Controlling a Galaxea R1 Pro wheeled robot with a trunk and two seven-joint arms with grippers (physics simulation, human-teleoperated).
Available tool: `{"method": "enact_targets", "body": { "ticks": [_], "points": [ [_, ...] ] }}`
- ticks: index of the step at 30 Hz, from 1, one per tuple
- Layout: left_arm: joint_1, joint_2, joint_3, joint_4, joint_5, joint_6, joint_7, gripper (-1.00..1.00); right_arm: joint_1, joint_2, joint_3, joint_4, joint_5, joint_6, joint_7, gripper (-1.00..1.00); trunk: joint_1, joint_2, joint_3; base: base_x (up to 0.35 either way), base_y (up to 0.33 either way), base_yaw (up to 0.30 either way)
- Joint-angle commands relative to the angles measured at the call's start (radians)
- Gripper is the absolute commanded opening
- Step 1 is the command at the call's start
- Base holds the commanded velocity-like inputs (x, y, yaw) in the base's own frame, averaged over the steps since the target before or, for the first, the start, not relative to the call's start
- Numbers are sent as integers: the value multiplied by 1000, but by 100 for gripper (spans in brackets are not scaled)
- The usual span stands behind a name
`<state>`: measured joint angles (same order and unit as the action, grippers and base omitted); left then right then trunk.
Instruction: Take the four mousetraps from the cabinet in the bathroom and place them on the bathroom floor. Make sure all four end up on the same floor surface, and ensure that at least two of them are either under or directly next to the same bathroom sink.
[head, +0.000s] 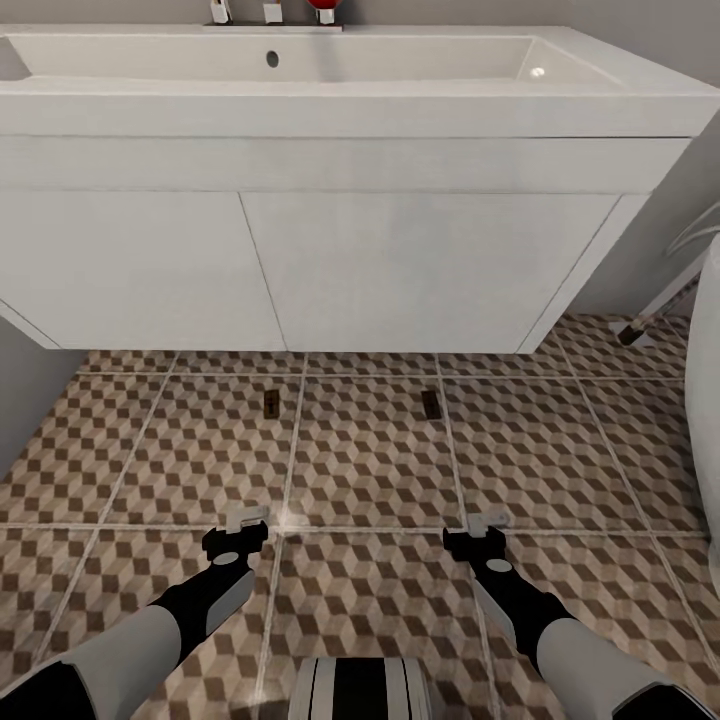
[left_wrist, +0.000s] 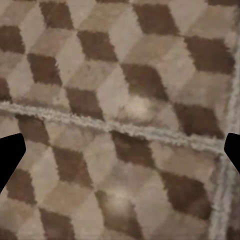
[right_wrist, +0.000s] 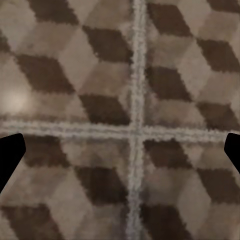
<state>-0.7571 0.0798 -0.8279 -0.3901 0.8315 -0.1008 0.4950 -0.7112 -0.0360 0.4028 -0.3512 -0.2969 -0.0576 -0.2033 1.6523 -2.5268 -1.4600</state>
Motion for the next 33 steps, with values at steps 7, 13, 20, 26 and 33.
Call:
{"method": "enact_targets", "body": {
  "ticks": [7, 13, 20, 26, 33],
  "points": [
    [-1, 1, -8, 0, 11, -5, 5, 100, -1, -1, 8, 0, -11, -4, -5, 100, 0, 0, -1, -9, 0, 0],
    [-1, -1, -8, 1, 11, -5, 4, 100, -1, -1, 8, 0, -13, -4, -5, 100, 0, 0, -1, -183, 0, 0],
    [-1, -1, -8, 2, 11, -5, 4, 100, -1, -1, 8, 0, -11, -4, -5, 100, 0, 0, -1, -297, 0, 0],
    [-1, -2, -7, 2, 11, -4, 4, 100, -1, -1, 8, 0, -10, -4, -5, 100, 0, 0, -1, -181, 0, 0],
    [-1, -3, -4, 2, 11, -5, 3, 100, -1, -1, 8, 0, -10, -4, -5, 100, 0, 0, -1, -42, 0, 0]
  ]
}}
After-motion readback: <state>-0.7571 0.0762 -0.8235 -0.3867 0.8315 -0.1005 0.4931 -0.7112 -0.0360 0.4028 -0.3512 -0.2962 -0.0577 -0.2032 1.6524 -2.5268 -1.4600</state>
